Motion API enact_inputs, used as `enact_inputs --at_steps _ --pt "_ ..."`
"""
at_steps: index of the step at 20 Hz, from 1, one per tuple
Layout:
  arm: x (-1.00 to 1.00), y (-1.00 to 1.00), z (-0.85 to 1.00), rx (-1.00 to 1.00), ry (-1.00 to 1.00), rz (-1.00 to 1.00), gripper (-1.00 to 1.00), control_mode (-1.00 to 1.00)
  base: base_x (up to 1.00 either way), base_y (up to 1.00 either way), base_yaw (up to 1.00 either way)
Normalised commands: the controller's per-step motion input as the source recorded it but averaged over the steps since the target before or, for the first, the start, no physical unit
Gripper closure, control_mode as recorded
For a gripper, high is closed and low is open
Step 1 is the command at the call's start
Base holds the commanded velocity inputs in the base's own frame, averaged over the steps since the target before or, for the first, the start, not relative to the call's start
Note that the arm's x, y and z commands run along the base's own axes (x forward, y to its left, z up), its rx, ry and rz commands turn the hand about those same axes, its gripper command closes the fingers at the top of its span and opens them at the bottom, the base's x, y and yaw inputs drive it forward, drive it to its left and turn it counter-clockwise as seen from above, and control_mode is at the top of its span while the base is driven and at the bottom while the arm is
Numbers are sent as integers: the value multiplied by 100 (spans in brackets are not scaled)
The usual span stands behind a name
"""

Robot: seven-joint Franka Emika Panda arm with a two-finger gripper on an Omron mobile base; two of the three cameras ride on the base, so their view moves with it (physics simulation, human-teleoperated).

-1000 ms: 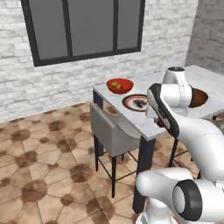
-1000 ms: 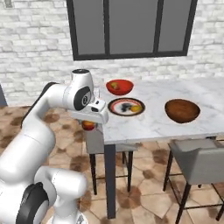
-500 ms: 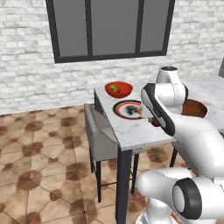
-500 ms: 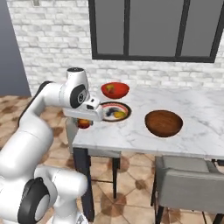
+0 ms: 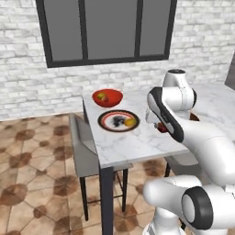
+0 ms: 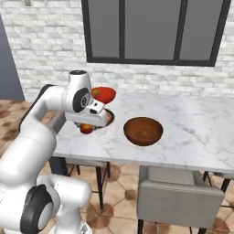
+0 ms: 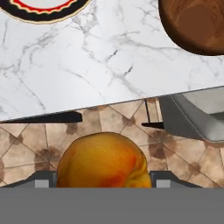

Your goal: Take the fruits from the plate on the dining counter and place two fruits in each bowl.

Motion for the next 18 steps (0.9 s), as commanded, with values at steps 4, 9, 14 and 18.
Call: enact_inputs --at_steps 4,9,14,18 --pt "0 0 0 0 0 0 100 100 50 -48 21" --pt "0 0 0 0 0 0 100 100 34 -26 7" --pt "0 0 0 0 0 0 100 100 32 -3 0" --pt "0 0 0 0 0 0 100 100 33 -1 0"
